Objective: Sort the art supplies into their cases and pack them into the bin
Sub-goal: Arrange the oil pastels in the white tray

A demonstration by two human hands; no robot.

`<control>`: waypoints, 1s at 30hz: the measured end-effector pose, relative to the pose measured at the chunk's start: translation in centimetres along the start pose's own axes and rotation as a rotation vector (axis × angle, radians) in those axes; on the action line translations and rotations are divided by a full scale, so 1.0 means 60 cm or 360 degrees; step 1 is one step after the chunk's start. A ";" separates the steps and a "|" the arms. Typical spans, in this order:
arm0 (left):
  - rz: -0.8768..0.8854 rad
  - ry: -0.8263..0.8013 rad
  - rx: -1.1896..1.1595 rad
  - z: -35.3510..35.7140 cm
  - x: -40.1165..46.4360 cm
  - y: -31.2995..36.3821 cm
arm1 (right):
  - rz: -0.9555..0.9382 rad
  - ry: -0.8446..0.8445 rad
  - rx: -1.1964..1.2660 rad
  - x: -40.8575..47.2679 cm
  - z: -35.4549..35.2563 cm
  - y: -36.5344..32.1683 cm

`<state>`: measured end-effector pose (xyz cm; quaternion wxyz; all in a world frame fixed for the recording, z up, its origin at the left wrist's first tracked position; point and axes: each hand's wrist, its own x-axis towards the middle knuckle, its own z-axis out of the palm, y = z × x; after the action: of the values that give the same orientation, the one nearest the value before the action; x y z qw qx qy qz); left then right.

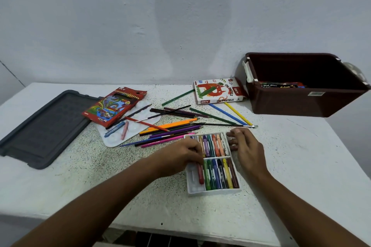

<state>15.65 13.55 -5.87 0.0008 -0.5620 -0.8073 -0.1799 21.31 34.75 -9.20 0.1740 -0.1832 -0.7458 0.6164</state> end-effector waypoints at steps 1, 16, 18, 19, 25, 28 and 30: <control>0.0003 0.0003 -0.0002 0.000 -0.002 0.005 | 0.0000 0.0002 -0.0005 -0.001 -0.001 0.001; -0.0001 0.0128 -0.0085 0.007 -0.014 0.023 | -0.0009 0.0005 -0.0064 -0.008 0.001 -0.004; -0.0024 0.0153 -0.0115 0.011 -0.015 0.025 | -0.0012 0.0006 -0.0072 -0.008 0.001 -0.004; -0.0031 0.0155 -0.0126 0.013 -0.016 0.025 | -0.0011 0.0004 -0.0080 -0.009 0.000 -0.004; -0.0064 0.0101 -0.0165 0.019 -0.018 0.025 | -0.0007 0.0004 -0.0125 -0.007 0.000 -0.004; -0.0071 0.0085 -0.0160 0.019 -0.017 0.023 | -0.0008 0.0005 -0.0142 -0.007 0.001 -0.004; -0.0072 0.0076 -0.0151 0.018 -0.016 0.023 | -0.0005 0.0005 -0.0135 -0.007 0.001 -0.004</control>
<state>17.48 13.40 -6.66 -0.0108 -0.5385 -0.8102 -0.2314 21.64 34.46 -9.01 0.1682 -0.1903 -0.7712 0.5837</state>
